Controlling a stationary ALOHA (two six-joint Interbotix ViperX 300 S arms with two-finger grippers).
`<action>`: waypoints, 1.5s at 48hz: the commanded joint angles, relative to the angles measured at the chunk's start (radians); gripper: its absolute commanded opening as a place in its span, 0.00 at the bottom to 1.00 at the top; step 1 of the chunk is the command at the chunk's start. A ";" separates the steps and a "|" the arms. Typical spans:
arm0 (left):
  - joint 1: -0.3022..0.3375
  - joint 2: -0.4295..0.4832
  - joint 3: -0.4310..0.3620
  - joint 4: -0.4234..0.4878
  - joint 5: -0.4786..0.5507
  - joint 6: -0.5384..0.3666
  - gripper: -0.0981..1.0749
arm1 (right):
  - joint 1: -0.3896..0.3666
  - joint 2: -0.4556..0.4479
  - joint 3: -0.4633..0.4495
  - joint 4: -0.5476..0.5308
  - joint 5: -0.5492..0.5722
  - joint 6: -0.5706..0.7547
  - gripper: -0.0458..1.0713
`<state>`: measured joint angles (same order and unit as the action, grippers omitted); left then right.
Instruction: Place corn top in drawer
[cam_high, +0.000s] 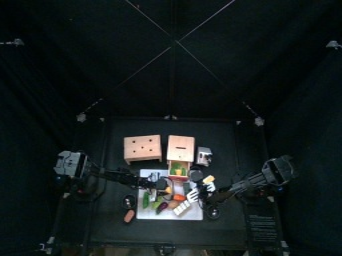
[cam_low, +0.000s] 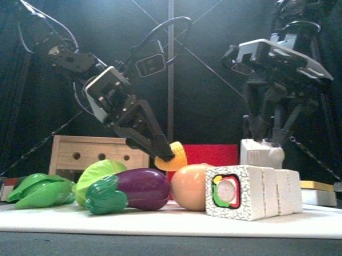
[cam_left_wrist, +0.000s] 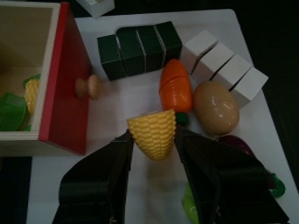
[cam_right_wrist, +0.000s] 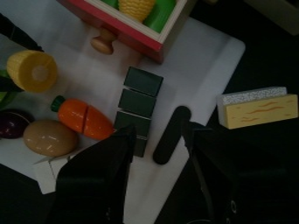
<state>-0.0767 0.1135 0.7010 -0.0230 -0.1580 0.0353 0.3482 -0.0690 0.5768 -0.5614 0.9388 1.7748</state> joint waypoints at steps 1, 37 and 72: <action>0.002 -0.020 -0.011 0.002 -0.003 0.002 0.71 | 0.002 -0.015 -0.011 -0.002 -0.002 0.002 0.78; 0.207 -0.046 -0.118 0.038 -0.126 0.000 0.72 | -0.002 -0.015 -0.005 -0.003 -0.002 0.000 0.78; 0.224 0.020 -0.124 0.040 -0.115 0.003 0.77 | -0.003 -0.015 -0.005 -0.002 -0.002 0.003 0.78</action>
<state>0.1503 0.1411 0.6029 0.0138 -0.2730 0.0368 0.3467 -0.0706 0.5814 -0.5614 0.9388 1.7748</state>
